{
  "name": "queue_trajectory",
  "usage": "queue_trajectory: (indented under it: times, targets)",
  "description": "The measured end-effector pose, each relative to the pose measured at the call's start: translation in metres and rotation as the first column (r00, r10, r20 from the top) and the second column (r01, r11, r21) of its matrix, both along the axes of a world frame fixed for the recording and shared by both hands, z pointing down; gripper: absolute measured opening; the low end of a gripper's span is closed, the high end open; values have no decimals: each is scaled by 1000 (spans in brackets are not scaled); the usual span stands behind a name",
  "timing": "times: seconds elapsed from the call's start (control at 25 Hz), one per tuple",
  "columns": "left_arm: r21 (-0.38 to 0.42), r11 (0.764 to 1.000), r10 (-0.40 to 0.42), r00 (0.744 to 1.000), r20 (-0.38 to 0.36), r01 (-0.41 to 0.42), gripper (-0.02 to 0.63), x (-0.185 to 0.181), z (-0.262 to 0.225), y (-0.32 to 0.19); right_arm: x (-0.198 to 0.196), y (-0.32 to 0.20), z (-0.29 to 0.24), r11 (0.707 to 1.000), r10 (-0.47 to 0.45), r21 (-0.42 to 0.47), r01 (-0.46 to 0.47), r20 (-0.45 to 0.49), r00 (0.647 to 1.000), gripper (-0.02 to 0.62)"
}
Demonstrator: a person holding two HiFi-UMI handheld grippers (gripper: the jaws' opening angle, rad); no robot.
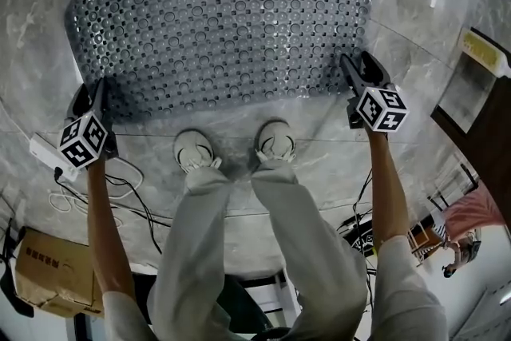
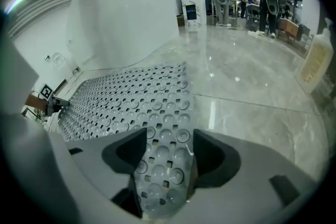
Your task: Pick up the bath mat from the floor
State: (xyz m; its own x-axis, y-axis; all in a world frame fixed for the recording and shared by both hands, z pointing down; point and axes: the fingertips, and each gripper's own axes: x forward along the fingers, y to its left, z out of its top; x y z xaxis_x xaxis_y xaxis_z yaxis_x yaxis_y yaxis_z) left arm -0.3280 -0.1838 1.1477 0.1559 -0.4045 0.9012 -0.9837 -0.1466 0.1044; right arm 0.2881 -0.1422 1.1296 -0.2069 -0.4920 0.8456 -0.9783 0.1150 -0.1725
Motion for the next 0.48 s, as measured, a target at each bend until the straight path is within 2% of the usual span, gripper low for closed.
queue_trajectory:
  times: [0.04, 0.08, 0.2, 0.4, 0.48]
  targets:
    - [5, 1000, -11, 1000, 13, 11, 152, -3, -1, 0, 1, -1, -2, 1000, 10, 13, -10, -3, 1000, 247]
    - [6, 1000, -21, 1000, 17, 21, 126, -5, -2, 0, 4, -1, -3, 1000, 22, 21, -21, -8, 1000, 247]
    - [-1, 999, -36, 999, 0, 36, 124, -7, -2, -1, 14, 3, 3, 999, 42, -1, -42, -13, 999, 252]
    - [1, 999, -46, 999, -14, 46, 86, -9, -2, -2, 6, 10, 12, 999, 14, -52, -10, 68, 998, 249]
    - [7, 999, -52, 998, -24, 52, 75, -10, -3, -3, -2, 8, 12, 998, 28, -59, -21, 119, 993, 198]
